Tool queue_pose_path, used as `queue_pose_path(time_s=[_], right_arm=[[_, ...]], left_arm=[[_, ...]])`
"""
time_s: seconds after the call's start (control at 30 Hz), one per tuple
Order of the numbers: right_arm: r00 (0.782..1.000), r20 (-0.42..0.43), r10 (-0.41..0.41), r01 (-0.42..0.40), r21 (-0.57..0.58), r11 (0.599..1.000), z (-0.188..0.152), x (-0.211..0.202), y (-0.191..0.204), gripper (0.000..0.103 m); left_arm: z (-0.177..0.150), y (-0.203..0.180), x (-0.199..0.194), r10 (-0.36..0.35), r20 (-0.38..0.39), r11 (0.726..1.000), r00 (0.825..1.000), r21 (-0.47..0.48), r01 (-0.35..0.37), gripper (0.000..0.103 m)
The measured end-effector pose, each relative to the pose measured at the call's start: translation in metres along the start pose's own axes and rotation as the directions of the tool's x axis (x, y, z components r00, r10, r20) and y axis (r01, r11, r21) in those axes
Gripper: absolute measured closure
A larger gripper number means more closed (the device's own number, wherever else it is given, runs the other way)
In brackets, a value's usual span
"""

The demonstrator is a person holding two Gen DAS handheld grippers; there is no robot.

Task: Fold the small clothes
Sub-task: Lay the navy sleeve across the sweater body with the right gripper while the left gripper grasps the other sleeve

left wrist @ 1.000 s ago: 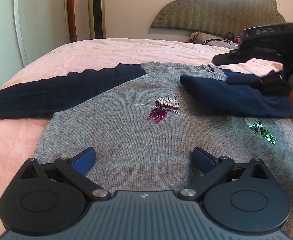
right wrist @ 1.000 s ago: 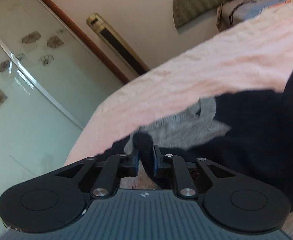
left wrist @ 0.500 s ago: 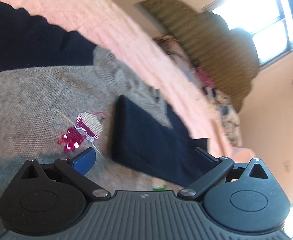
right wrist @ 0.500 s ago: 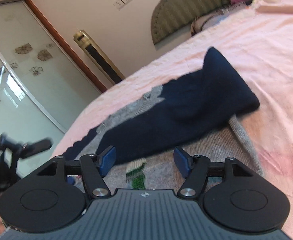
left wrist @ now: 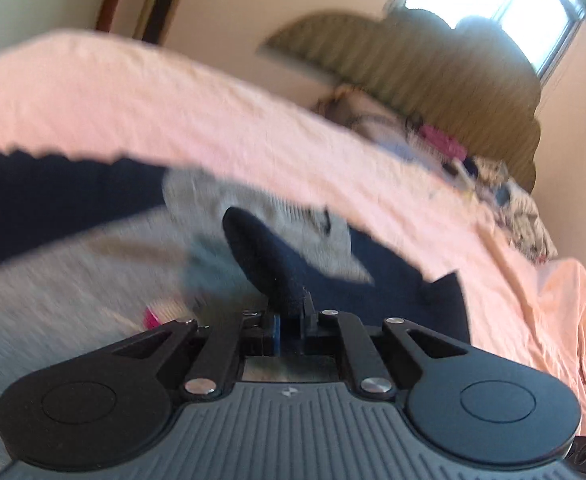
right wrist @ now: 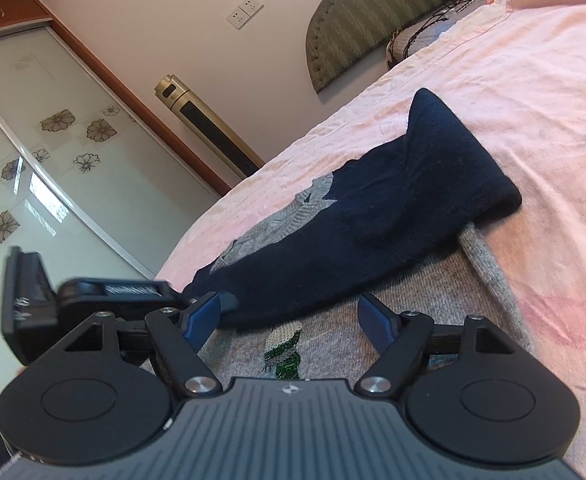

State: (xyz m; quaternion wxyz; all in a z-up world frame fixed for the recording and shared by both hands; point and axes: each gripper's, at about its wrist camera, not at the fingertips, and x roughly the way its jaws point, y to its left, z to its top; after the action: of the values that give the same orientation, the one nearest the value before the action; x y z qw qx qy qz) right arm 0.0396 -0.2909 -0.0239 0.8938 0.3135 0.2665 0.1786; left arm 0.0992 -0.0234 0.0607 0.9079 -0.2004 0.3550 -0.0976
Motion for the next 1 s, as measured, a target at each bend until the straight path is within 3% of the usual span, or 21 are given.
queue_pose_path(time_s=[0.1,0.2,0.23,0.27,0.33,0.37,0.43,0.47,0.5,0.53,0.57,0.63,0.7,0.73,0.83,0.87,0.9,1.0], right_arm=[[1.000,0.002,-0.003,0.003,-0.015,1.000,-0.001,0.000,0.003,0.022],[1.000,-0.004,-0.001,0.001,-0.026,1.000,-0.001,0.001,0.005,0.021],[1.000,-0.006,-0.002,0.002,-0.029,1.000,-0.001,0.002,0.006,0.020],[1.000,-0.007,-0.004,0.003,-0.032,0.999,-0.001,0.002,0.006,0.020],[1.000,-0.008,-0.009,0.009,-0.038,0.999,0.000,0.001,0.007,0.020],[1.000,-0.004,-0.010,0.010,-0.049,0.999,0.001,-0.002,0.009,0.020],[1.000,0.008,-0.011,0.012,-0.098,0.995,0.009,-0.006,0.018,0.019],[1.000,0.019,-0.008,0.010,-0.113,0.994,0.015,-0.008,0.022,0.019],[0.999,0.032,-0.002,0.006,-0.122,0.993,0.025,-0.008,0.026,0.013],[0.999,0.043,0.004,0.001,-0.128,0.992,0.036,-0.005,0.029,0.009],[0.999,0.051,0.002,0.006,-0.139,0.990,0.046,0.001,0.032,0.002],[0.999,0.037,-0.040,0.046,-0.183,0.982,0.067,0.029,0.037,0.000],[0.994,-0.020,-0.110,0.103,-0.218,0.971,0.079,0.067,0.034,0.002],[0.984,-0.052,-0.168,0.151,-0.238,0.959,0.079,0.087,0.031,0.003],[0.933,-0.099,-0.345,0.289,-0.362,0.886,0.069,0.127,0.020,0.007],[0.931,-0.062,-0.359,0.300,-0.425,0.854,0.063,0.128,0.019,0.005],[0.927,-0.072,-0.367,0.301,-0.440,0.846,0.062,0.128,0.017,0.003],[0.937,-0.079,-0.340,0.276,-0.426,0.861,0.062,0.125,0.012,0.000]], left_arm=[[0.008,0.027,-0.017,0.070,0.012,0.997,0.997,-0.021,-0.070,0.096],[-0.005,0.058,-0.006,0.190,-0.068,0.981,0.979,-0.016,-0.191,0.096],[-0.012,0.067,-0.002,0.202,-0.104,0.979,0.974,-0.019,-0.205,0.095],[-0.017,0.073,-0.005,0.180,-0.094,0.983,0.979,-0.014,-0.182,0.095],[-0.020,0.074,-0.019,0.205,-0.062,0.979,0.977,0.002,-0.206,0.088],[-0.020,0.073,-0.028,0.231,-0.043,0.973,0.972,-0.005,-0.232,0.083],[-0.021,0.070,-0.051,0.275,0.061,0.961,0.959,-0.006,-0.276,0.058],[-0.021,0.068,-0.060,0.273,0.132,0.962,0.953,-0.004,-0.275,0.048],[-0.021,0.063,-0.066,0.260,0.198,0.964,0.945,0.005,-0.266,0.027],[-0.021,0.056,-0.067,0.229,0.240,0.969,0.943,0.034,-0.244,0.019],[-0.019,0.047,-0.059,0.177,0.249,0.974,0.952,0.091,-0.205,0.019],[-0.014,0.036,-0.031,0.125,0.179,0.979,0.976,0.138,-0.150,0.019],[-0.010,0.039,0.004,0.142,0.069,0.982,0.987,0.117,-0.149,0.019],[-0.010,0.044,0.020,0.176,0.026,0.978,0.984,0.106,-0.178,0.020],[-0.021,0.052,0.027,0.215,0.073,0.961,0.974,0.163,-0.225,0.020],[-0.025,0.053,0.023,0.204,0.076,0.960,0.976,0.180,-0.214,0.020],[-0.027,0.052,0.021,0.195,0.072,0.957,0.978,0.203,-0.206,0.020],[-0.026,0.055,0.009,0.184,0.080,0.953,0.980,0.229,-0.197,0.020]])
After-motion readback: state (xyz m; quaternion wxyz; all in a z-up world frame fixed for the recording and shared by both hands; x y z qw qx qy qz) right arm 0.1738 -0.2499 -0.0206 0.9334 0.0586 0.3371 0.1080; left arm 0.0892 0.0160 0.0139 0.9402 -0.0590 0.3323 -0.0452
